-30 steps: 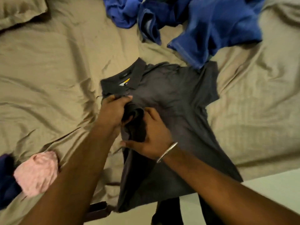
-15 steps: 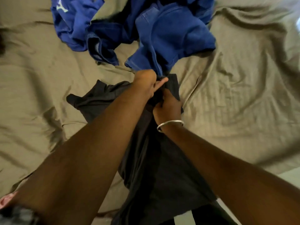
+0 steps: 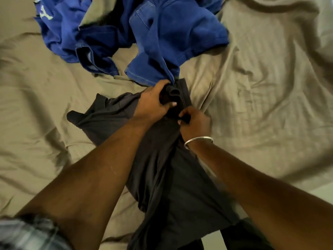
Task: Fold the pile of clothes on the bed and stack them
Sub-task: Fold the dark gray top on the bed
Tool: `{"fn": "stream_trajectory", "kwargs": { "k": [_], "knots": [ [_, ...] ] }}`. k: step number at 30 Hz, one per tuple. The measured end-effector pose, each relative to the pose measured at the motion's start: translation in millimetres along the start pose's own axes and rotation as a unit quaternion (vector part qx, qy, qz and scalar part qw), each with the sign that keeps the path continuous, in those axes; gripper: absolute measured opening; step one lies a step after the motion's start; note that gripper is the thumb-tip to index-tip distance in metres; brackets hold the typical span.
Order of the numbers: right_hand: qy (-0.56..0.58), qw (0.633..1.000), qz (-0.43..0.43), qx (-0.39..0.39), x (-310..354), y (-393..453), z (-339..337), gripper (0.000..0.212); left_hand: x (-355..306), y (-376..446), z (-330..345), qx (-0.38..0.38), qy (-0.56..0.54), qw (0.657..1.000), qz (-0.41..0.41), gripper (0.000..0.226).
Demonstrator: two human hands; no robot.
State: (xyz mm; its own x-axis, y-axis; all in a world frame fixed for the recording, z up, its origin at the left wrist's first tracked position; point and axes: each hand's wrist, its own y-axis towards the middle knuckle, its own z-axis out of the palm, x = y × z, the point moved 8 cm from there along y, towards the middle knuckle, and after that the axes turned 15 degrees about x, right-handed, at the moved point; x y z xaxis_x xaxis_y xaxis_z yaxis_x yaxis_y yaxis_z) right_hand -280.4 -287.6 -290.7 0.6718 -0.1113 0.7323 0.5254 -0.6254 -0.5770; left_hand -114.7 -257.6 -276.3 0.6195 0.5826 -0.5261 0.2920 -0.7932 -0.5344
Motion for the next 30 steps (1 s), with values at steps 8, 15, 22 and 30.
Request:
{"fn": "stream_trajectory", "kwargs": {
  "k": [8,15,22,30],
  "knots": [
    [-0.079,0.995,-0.039,-0.039,8,-31,-1,0.025,2,7,6,-0.089,-0.078,0.989,-0.090,0.076],
    [-0.097,0.956,0.212,0.177,-38,-137,91,0.061,20,-107,22,-0.178,-0.009,0.969,-0.169,0.022],
    [-0.081,0.951,0.254,0.154,-48,-160,134,0.035,110,-190,84,0.023,-0.088,0.971,-0.221,0.065],
    [0.046,0.971,0.224,0.077,-56,-184,118,0.011,130,-182,110,0.080,-0.173,0.967,-0.167,0.074]
  ]
}}
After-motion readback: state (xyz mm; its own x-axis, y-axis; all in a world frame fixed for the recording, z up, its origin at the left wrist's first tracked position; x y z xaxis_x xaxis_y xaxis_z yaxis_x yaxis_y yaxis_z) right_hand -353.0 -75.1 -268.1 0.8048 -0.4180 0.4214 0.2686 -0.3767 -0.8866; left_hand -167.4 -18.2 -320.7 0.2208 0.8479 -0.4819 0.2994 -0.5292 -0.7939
